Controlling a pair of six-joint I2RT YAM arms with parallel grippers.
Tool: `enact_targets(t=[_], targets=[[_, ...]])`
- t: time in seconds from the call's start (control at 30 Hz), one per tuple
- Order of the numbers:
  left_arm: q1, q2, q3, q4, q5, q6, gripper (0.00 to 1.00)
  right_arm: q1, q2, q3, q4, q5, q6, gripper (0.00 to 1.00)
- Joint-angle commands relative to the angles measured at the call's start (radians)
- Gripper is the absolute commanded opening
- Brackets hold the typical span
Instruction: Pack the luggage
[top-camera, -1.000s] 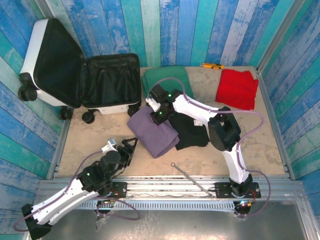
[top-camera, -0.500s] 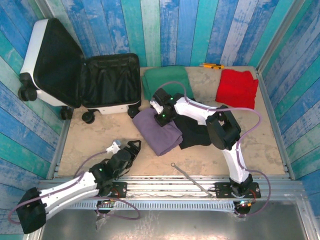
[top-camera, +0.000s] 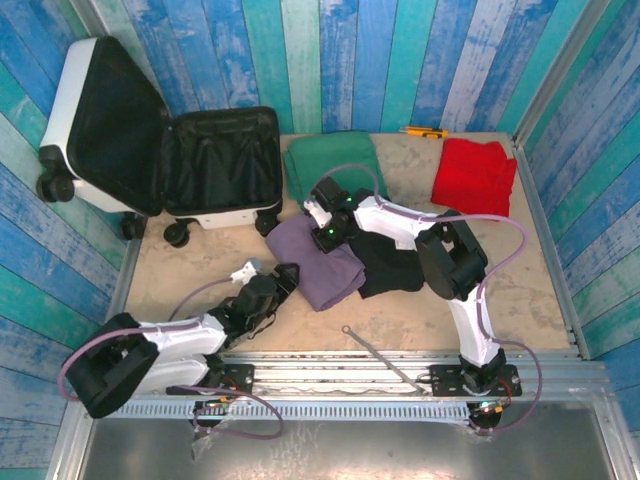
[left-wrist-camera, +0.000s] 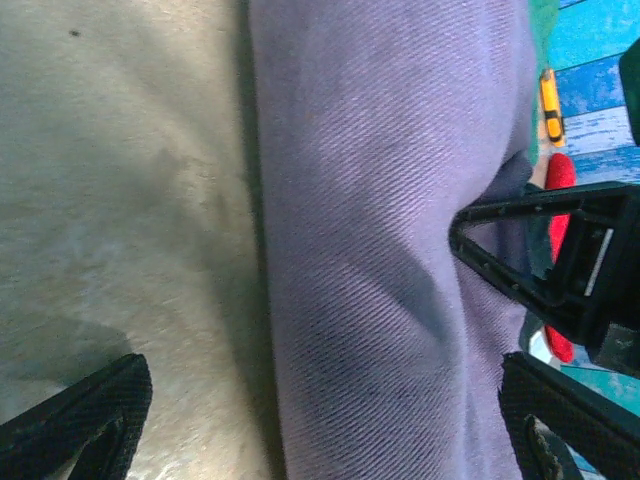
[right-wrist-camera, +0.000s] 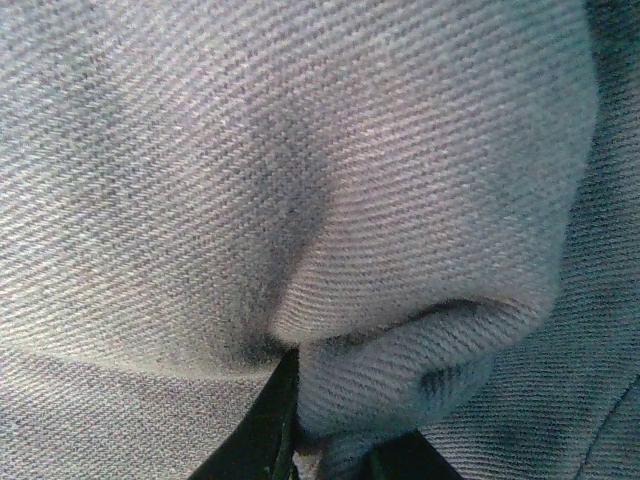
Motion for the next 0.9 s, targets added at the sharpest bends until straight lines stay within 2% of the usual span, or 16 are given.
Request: enact_targets(t=[0.0,0.13,0.2,0.27,0.33,0.43,0.6,0.7,0.8,0.87], targets=[[0.012,0.086,-0.032,0.09,0.048,-0.028,0.95,-0.033,0.04,-0.053,-0.071,0.105,-0.003,0.15],[0.023,0.23,0.025,0.152,0.091,-0.06,0.99,-0.039,0.045,-0.068,-0.061,0.09,-0.002,0.15],[0.036,0.326,0.042,0.242,0.13,-0.093,0.99,-0.044,0.045,-0.078,-0.058,0.085,0.001,0.15],[0.048,0.448,0.045,0.389,0.17,-0.14,0.94,-0.052,0.04,-0.09,-0.05,0.075,0.002,0.15],[0.052,0.581,0.045,0.543,0.205,-0.189,0.86,-0.058,0.037,-0.1,-0.044,0.066,0.006,0.15],[0.052,0.809,0.049,0.814,0.243,-0.269,0.68,-0.062,0.034,-0.113,-0.038,0.061,0.008,0.15],[0.052,1.145,0.073,1.23,0.241,-0.345,0.37,-0.068,0.033,-0.137,-0.025,0.049,0.015,0.14],[0.052,1.193,0.101,1.232,0.242,-0.332,0.25,-0.072,0.028,-0.151,-0.013,0.039,0.018,0.14],[0.052,1.119,0.101,1.134,0.217,-0.258,0.09,-0.072,0.02,-0.159,-0.004,0.03,0.016,0.16],[0.052,1.021,0.11,0.987,0.201,-0.189,0.0,-0.071,0.011,-0.159,-0.002,0.025,0.016,0.25]])
